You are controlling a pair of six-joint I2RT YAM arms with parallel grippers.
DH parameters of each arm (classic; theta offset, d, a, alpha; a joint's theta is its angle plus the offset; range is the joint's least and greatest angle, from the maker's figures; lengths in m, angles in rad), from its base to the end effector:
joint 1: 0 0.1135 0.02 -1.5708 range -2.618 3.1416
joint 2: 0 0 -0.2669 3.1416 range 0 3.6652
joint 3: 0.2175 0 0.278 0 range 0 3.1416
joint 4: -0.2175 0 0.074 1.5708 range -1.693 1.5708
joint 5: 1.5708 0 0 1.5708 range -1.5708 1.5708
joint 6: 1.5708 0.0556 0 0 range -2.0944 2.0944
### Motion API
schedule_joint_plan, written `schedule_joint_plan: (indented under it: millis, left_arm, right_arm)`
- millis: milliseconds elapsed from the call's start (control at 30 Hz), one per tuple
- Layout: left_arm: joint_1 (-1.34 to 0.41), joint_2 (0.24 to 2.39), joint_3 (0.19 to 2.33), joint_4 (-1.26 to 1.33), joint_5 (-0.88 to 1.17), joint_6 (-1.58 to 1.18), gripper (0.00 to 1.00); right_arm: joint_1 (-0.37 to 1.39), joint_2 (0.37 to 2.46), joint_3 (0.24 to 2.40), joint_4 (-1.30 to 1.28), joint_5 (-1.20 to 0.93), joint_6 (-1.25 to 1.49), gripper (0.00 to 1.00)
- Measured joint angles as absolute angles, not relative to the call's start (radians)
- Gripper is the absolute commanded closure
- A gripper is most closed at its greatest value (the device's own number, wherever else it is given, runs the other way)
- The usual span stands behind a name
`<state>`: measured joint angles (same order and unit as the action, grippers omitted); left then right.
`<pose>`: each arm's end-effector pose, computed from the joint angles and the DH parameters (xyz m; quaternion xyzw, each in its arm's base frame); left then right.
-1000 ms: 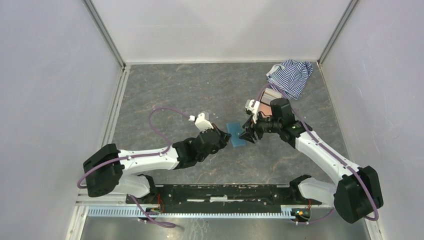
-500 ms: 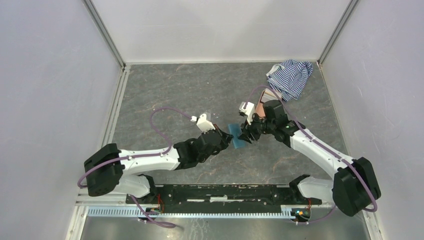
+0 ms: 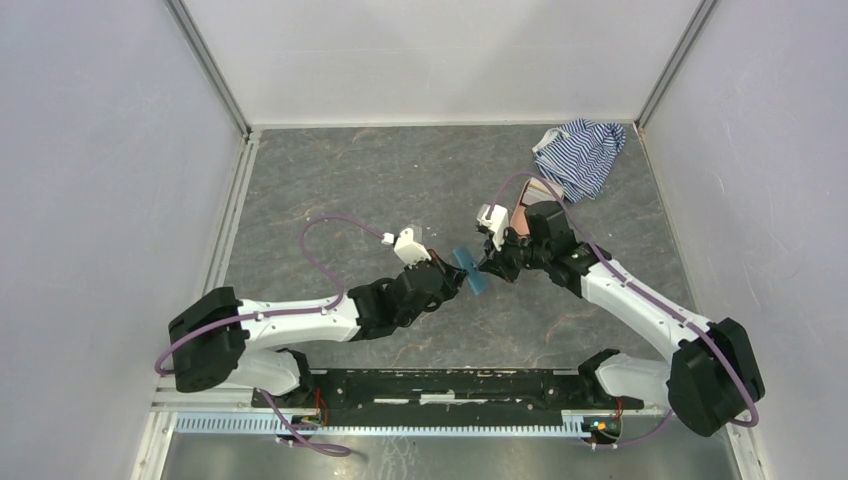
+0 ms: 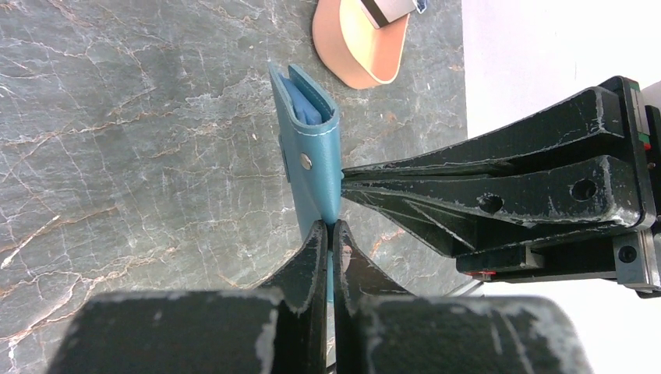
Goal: Put the credit cards into the card holder
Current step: Open the card holder.
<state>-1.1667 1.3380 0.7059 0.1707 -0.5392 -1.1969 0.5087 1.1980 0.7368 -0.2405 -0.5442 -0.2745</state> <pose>0.1528 -0.2847 0.2070 -0.1526 0.8171 -0.3839 0.4020 0.2353 0.1642 0.2165 -0.4380 0.7644 0.2895 0.3743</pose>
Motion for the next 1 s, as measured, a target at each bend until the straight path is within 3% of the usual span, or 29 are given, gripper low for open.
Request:
schedule_joint_plan:
  millis: [467,500,600,700,800,1000]
  left_arm:
    - [-1.182,1.314,0.697,0.175,-0.543,-1.22,0.98]
    - [-1.182,1.314,0.697,0.174,-0.543,-1.22,0.98]
    - [-1.182,1.314,0.697,0.173,-0.545,-1.229,0.98]
    - [-1.182,1.314,0.697,0.162,-0.551,-1.238,0.98]
    - [-1.182,1.314,0.697,0.155,-0.552,-1.245,0.98]
    - [-1.182,1.314,0.697,0.155,-0.551,-1.249,0.98]
  right_arm:
    - [0.456,1.158,0.736,-0.199,-0.463,-0.277,1.0]
    - [0.455,1.158,0.735,-0.196,-0.479,-0.277,0.96]
    - [0.455,1.157,0.735,-0.196,-0.555,-0.284,0.69]
    - [0.455,1.143,0.735,-0.197,-0.619,-0.291,0.56]
    - [0.455,1.119,0.731,-0.188,-0.672,-0.294,0.48]
    - [0.456,1.135,0.722,-0.181,-0.712,-0.292,0.48]
